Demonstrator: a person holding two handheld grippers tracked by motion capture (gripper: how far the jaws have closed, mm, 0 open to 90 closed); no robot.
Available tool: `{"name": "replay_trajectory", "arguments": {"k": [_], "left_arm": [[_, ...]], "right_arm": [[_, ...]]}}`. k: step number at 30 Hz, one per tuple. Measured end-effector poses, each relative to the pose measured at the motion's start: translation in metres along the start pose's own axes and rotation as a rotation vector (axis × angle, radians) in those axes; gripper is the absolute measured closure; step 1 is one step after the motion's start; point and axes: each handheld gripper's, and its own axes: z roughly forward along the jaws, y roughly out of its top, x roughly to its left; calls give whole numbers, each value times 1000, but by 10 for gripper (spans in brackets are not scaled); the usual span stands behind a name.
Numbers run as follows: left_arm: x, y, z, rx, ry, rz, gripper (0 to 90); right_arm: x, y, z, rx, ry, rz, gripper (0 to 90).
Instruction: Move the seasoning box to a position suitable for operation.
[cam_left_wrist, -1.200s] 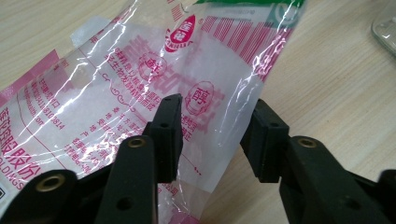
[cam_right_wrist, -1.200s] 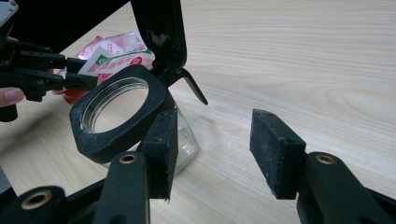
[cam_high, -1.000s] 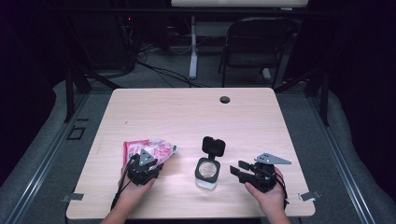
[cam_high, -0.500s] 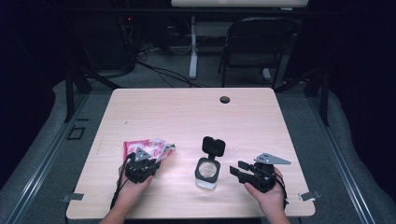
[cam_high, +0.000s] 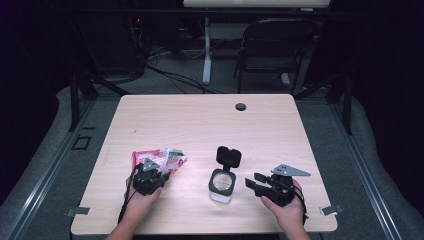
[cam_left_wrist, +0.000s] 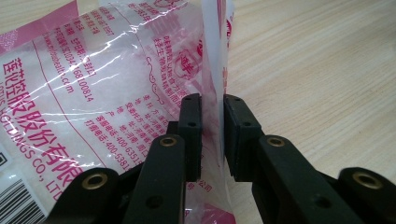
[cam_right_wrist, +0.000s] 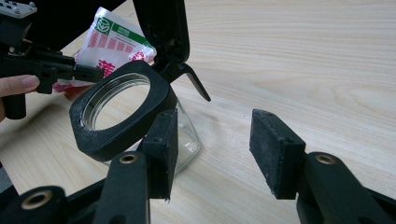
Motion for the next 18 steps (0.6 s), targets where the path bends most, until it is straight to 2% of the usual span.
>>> {"name": "replay_trajectory", "arguments": {"k": [8,18], "left_arm": [[2,-1,1,-2,-5,-14,816],[2,-1,1,-8,-2,-8,838]], "right_arm": [[0,0,0,-7,1,6,520],[-1,-1,0,-7,-3,4,522]]}}
